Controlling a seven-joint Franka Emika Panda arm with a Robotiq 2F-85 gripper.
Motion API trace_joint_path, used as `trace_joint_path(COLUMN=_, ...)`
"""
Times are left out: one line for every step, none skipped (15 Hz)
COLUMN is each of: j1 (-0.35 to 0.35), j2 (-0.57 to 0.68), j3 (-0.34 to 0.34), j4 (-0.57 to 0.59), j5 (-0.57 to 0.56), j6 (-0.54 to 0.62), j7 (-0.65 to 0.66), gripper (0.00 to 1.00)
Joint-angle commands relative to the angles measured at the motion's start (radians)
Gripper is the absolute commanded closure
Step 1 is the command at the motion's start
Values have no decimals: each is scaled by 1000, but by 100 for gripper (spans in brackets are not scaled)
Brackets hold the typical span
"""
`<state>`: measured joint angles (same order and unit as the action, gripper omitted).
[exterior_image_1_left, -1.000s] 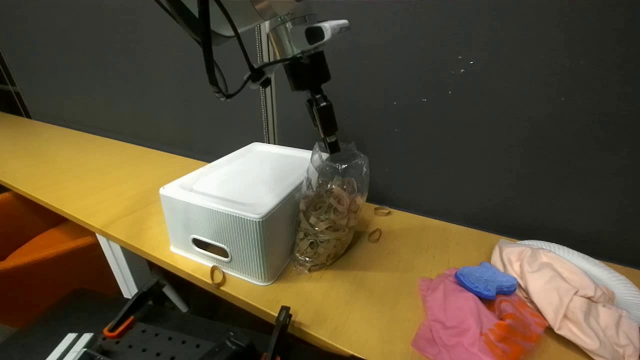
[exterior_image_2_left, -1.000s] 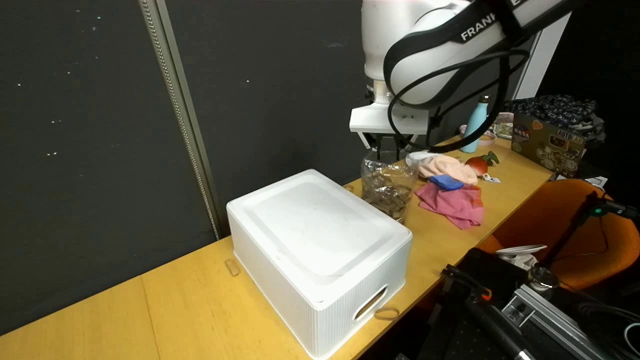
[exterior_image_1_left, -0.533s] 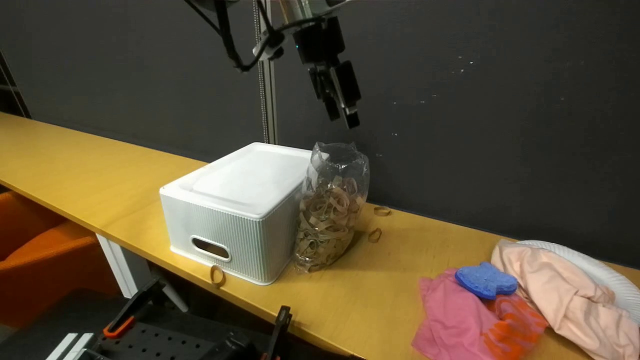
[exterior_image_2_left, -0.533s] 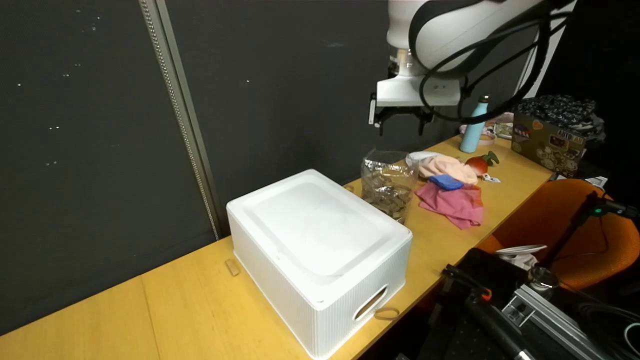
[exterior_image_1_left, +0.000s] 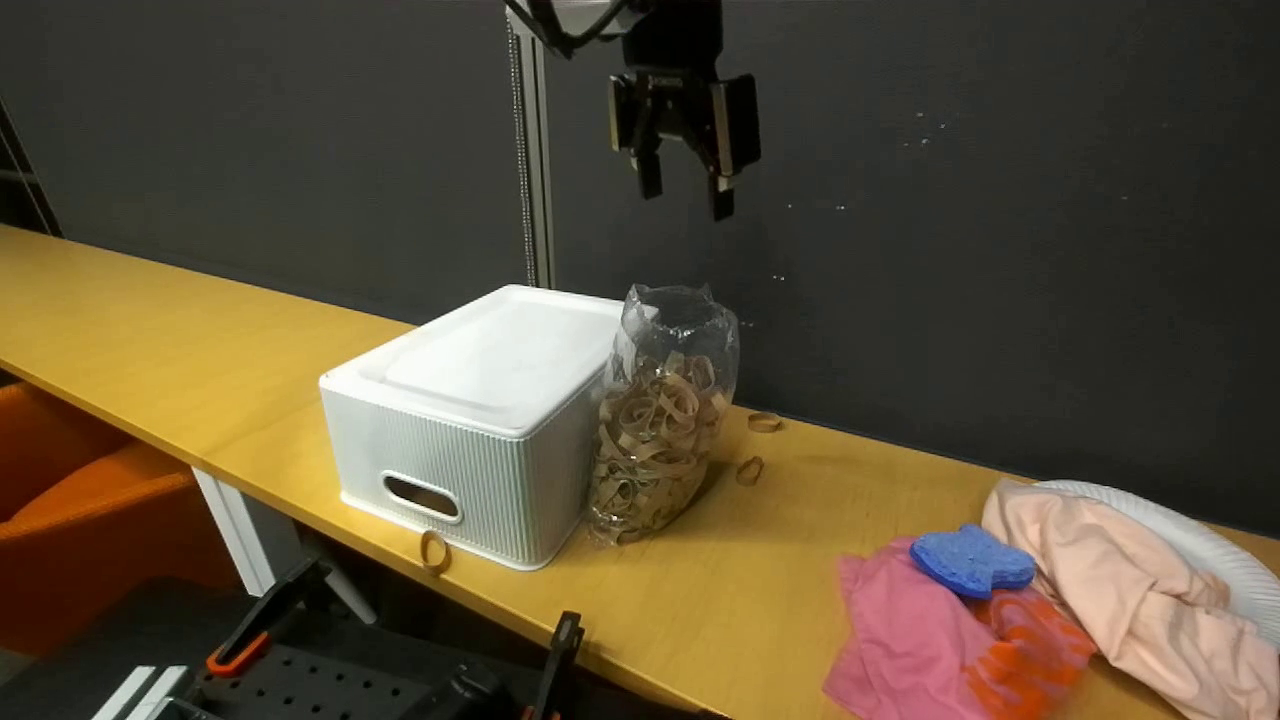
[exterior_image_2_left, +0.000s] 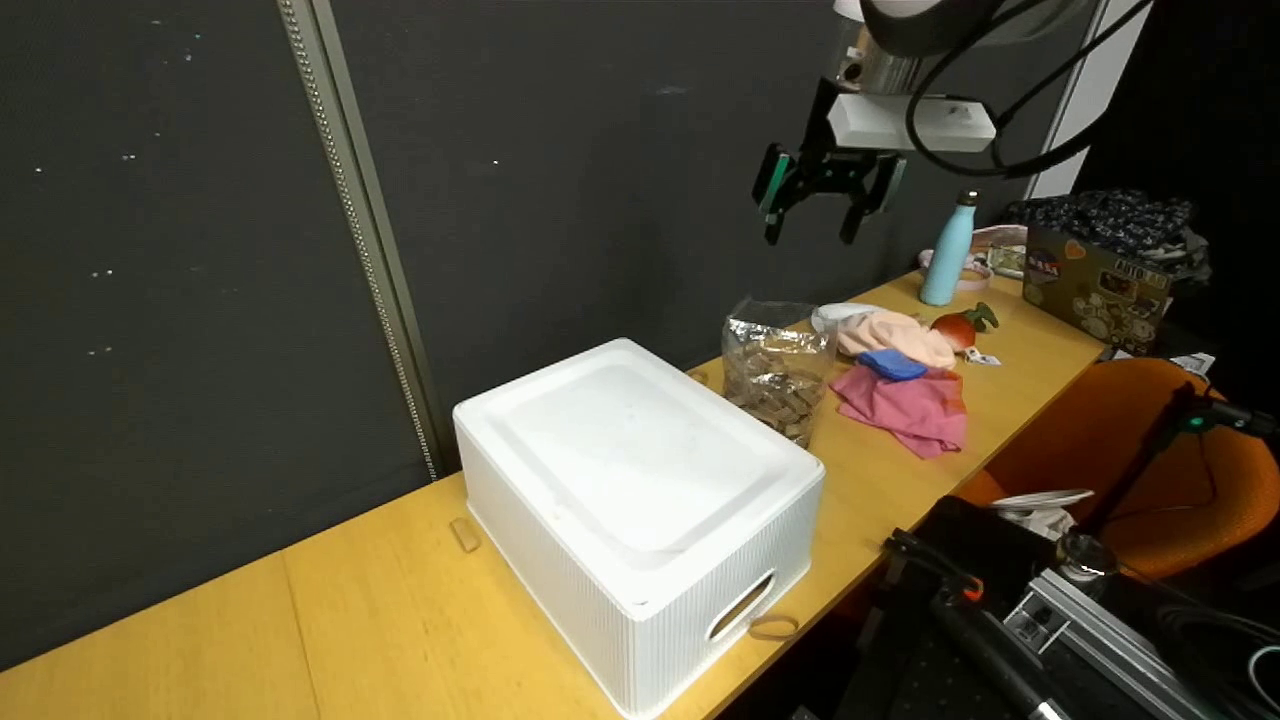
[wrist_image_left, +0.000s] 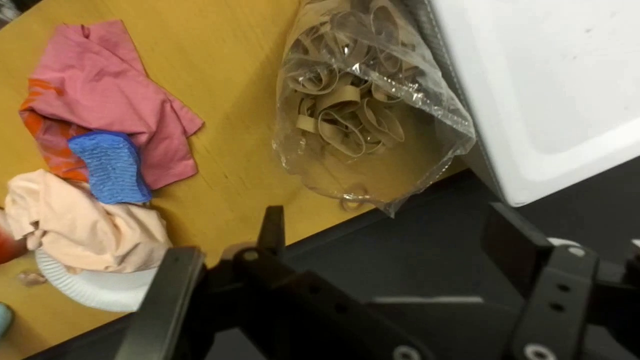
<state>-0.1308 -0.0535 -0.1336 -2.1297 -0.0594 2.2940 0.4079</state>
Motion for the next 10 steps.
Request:
trace_joint_path(j1=-26, j2=-19, j3=-40, j4=18, j5=165, j6=-113, j7=-271, gripper=0)
trace_joint_path(j1=-42, j2=-15, j3=-58, j4=35, j5=180, j6=-169, j7=-345, gripper=0)
trace_joint_path(j1=-61, j2=-3, j3=-78, j4=56, j5=179, j6=-212, j7=-418, gripper=0)
trace_joint_path(j1=-83, j2=18, j3=-102, j4=86, j5=164, j6=-256, j7=-491, gripper=0)
trace_joint_path(j1=-105, j2=44, j3=-127, j4=118, j5=150, j6=-292, j7=-557, gripper=0)
trace_joint_path(j1=-121, j2=64, j3=-143, j4=143, j5=137, j6=-319, j7=-607, gripper=0)
trace_joint_path(j1=-136, j2=83, j3=-157, j4=165, j5=133, j6=-341, j7=-657, gripper=0)
trace_joint_path(j1=-150, j2=108, j3=-168, j4=187, j5=123, j6=-355, j7=-698, gripper=0)
trace_joint_path(j1=-162, j2=129, j3=-174, j4=207, j5=121, j6=-367, j7=-734, gripper=0)
trace_joint_path(j1=-170, j2=149, j3=-175, j4=219, j5=118, j6=-359, j7=-765, gripper=0)
